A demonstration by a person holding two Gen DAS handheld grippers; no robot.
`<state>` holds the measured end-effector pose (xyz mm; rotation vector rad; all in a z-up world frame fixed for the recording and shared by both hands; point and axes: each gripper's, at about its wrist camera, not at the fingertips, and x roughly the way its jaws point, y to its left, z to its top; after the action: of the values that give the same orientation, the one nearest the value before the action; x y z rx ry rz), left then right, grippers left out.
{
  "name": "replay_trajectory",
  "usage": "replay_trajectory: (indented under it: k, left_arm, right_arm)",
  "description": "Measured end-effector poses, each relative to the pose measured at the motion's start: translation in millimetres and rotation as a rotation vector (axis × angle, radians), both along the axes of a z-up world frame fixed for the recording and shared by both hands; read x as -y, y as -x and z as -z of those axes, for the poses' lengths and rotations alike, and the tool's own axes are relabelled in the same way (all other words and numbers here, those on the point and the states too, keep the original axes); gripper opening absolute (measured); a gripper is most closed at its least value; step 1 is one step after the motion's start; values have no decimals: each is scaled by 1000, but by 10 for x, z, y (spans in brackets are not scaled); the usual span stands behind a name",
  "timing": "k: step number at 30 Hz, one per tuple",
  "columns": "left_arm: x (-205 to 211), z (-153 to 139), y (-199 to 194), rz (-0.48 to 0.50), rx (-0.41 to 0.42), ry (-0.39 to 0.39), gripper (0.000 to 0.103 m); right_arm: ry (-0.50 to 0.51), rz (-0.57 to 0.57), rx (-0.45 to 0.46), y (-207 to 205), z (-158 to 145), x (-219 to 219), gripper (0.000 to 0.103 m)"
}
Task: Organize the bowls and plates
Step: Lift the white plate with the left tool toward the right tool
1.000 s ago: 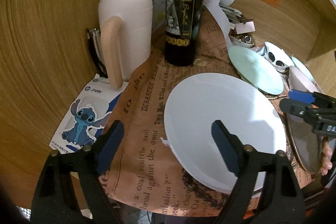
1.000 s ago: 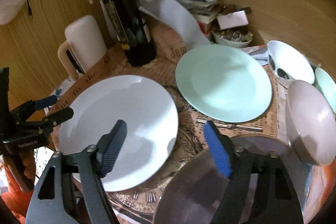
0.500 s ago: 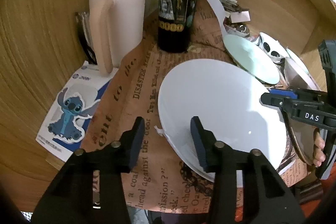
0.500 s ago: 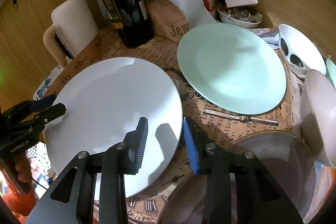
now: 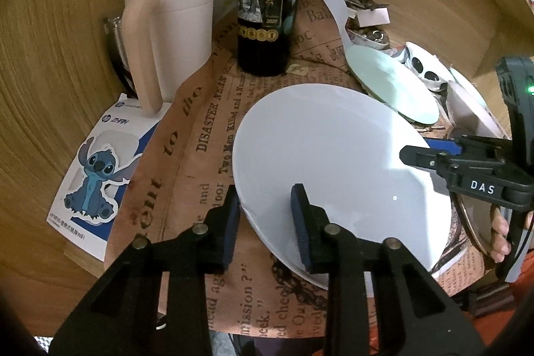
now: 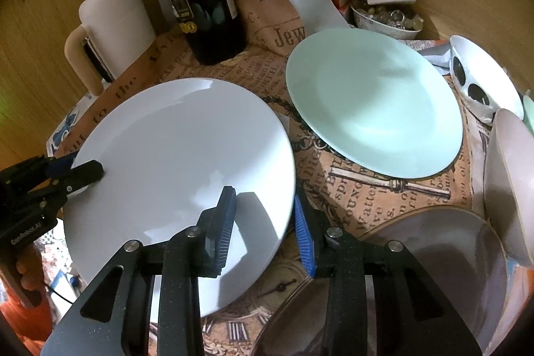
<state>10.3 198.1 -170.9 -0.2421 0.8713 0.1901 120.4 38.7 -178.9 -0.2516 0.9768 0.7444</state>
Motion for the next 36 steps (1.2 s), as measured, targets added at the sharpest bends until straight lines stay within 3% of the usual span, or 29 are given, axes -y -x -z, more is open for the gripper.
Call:
replay_trajectory:
  k: [15,36]
  left_arm:
    - [23,-37,-29,-33,-2,-13,31]
    - [229,-365,-80,-20,110,-31,31]
  right_arm:
    - [-41,14,12,41,-106,94,30]
    - [-117,68,70,130,-396,367,29]
